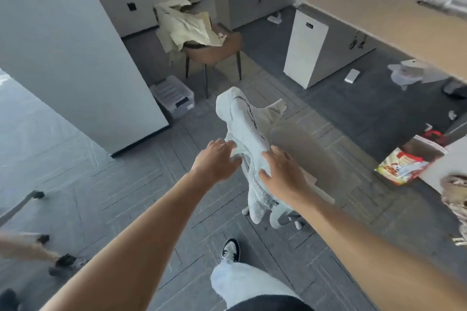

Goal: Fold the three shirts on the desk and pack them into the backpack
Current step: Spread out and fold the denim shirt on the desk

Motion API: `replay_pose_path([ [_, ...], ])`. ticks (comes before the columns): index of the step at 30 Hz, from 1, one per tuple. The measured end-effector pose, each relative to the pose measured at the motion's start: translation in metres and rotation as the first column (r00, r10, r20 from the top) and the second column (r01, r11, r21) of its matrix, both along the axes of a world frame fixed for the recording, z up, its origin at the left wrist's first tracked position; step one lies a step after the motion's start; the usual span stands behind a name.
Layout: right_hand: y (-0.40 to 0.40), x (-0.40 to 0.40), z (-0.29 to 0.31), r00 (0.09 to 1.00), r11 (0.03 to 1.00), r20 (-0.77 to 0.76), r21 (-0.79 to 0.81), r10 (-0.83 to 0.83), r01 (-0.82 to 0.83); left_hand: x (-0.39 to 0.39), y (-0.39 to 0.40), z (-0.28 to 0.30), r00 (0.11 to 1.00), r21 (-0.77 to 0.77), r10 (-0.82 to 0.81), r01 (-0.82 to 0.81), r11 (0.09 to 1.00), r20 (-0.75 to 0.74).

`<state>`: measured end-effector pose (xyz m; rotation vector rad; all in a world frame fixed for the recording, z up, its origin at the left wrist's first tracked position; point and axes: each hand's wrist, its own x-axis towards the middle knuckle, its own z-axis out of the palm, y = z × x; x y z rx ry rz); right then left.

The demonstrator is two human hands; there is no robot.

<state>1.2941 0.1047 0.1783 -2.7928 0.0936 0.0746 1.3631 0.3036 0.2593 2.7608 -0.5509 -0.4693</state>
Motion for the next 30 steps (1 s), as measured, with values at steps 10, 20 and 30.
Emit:
replay_pose_path([
  [10,0.049,0.016,-0.013,0.916,0.939,0.205,0.066,-0.345,0.339,0.144,-0.013,-0.03,0.844,0.055,-0.524,0.521,0.852,0.114],
  [20,0.087,0.03,-0.013,0.656,0.689,0.25,0.071,-0.713,0.722,0.204,-0.046,-0.075,0.498,-0.071,-0.838,0.866,0.496,0.221],
  [30,0.077,0.041,-0.016,0.558,0.596,0.285,0.062,-0.779,0.8,0.236,-0.05,-0.087,0.381,-0.255,-0.871,0.916,0.31,0.31],
])
